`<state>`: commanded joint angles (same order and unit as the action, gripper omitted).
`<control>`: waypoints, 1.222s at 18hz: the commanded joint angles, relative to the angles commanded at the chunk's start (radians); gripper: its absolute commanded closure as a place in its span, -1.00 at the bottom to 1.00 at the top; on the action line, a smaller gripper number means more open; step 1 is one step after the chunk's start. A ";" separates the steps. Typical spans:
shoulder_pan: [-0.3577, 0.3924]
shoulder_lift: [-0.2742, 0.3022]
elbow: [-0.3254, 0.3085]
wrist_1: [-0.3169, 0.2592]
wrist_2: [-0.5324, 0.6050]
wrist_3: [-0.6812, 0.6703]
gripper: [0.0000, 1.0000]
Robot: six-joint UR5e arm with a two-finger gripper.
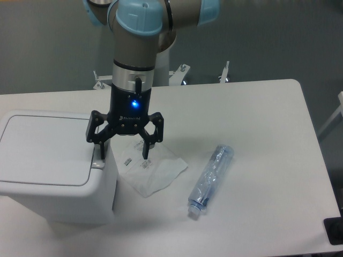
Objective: Open the trash can
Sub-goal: 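Hold the gripper on the tab while the lid swings open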
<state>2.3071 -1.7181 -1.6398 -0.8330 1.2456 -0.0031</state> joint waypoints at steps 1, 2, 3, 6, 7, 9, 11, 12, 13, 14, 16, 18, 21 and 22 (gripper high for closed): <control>0.000 -0.002 0.002 0.000 0.000 0.000 -1.00; 0.000 -0.003 0.002 0.000 0.000 0.000 -1.00; 0.000 -0.003 0.002 0.000 0.000 0.000 -1.00; 0.000 -0.005 0.006 0.000 0.000 0.002 -1.00; 0.000 -0.005 0.003 0.000 0.002 0.002 -1.00; 0.000 -0.008 0.003 0.000 0.002 0.002 -1.00; 0.000 -0.008 0.003 0.000 0.002 0.002 -1.00; 0.000 -0.008 0.003 0.000 0.002 0.002 -1.00; 0.000 -0.008 0.003 0.000 0.002 0.002 -1.00; 0.000 -0.008 0.000 0.000 0.002 0.002 -1.00; 0.000 -0.002 0.003 0.000 0.000 0.002 -1.00; 0.003 0.008 0.009 0.000 -0.002 0.002 -1.00; 0.017 0.031 0.018 0.000 0.000 0.017 -1.00; 0.028 0.043 0.021 0.000 0.000 0.032 -1.00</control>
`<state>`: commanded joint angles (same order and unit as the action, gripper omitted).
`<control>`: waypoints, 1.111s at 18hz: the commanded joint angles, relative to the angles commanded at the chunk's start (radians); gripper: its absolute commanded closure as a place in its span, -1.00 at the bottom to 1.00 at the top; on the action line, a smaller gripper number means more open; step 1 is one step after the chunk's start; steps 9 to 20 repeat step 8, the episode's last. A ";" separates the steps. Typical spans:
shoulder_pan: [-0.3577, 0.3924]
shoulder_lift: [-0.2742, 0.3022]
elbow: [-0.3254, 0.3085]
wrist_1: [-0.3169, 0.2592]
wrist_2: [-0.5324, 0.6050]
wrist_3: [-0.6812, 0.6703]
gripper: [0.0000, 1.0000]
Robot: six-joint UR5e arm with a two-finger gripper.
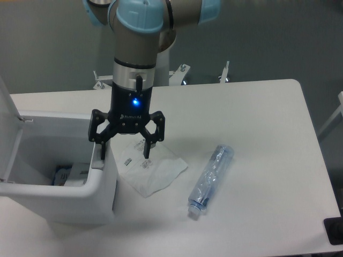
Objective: Open the trash can
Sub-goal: 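Hold the gripper on the tab while the lid swings open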
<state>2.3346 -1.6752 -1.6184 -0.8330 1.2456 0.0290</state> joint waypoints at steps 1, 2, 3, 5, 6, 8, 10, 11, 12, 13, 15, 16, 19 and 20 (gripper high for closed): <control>0.015 0.011 0.000 0.000 0.002 0.017 -1.00; 0.040 0.021 -0.003 0.000 0.002 0.034 -1.00; 0.060 0.031 -0.005 0.000 0.002 0.040 -1.00; 0.097 0.045 -0.008 -0.002 0.005 0.075 -1.00; 0.115 0.054 -0.011 -0.003 0.014 0.106 -1.00; 0.149 0.061 -0.014 -0.009 0.060 0.225 -1.00; 0.149 0.061 -0.014 -0.009 0.060 0.225 -1.00; 0.149 0.061 -0.014 -0.009 0.060 0.225 -1.00; 0.149 0.061 -0.014 -0.009 0.060 0.225 -1.00; 0.149 0.061 -0.014 -0.009 0.060 0.225 -1.00; 0.149 0.061 -0.014 -0.009 0.060 0.225 -1.00; 0.149 0.061 -0.014 -0.009 0.060 0.225 -1.00; 0.149 0.061 -0.014 -0.009 0.060 0.225 -1.00; 0.149 0.061 -0.014 -0.009 0.060 0.225 -1.00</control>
